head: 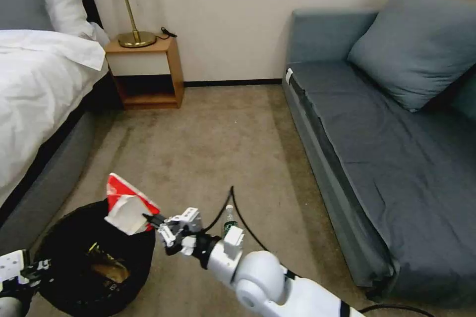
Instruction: Pick up the trash bin, then pick up the garbage on the floor and place it into the trash bin.
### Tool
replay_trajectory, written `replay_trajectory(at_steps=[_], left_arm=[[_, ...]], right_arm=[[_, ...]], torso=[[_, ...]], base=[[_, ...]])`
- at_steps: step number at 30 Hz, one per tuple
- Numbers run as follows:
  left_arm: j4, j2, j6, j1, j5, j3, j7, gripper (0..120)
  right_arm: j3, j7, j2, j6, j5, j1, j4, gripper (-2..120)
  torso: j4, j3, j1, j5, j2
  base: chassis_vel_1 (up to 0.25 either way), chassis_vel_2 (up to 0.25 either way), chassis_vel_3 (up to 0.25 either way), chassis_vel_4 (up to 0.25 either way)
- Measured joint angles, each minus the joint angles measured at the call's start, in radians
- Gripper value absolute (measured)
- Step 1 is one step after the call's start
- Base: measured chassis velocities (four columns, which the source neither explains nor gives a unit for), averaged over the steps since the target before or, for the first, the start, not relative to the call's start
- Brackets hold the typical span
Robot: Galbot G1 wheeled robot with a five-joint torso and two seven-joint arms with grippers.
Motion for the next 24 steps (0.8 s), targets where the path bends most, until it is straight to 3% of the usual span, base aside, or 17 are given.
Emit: replay_trajectory(at_steps=[7,13,24], left_arm=[[-0.009,0.0,0.0,-0.002,0.001,0.011,0.0,4],[-0.015,0.005,0.001,-0.003,0.0,0.011,0.001,4],[0.001,0.018,-0.002,-0.014,0.001,0.016,0.003,4]], right_arm=[[-0.076,0.029,0.101,0.0,-0.037,0.048,-0.1,0],[-0.086,0.043,0.135,-0.002,-0.046,0.056,-0.127,0],[-0.095,0.051,0.137,-0.006,-0.118,0.032,-0.132,41]], torso=[[0.0001,0.0,0.0,0.0,0.0],[0.0,0.0,0.0,0.0,0.0],[0.0,0.0,0.0,0.0001,0.0]], base=[[0.0,0.0,0.0,0.0],[0.0,0.0,0.0,0.0],[0.0,0.0,0.0,0.0]])
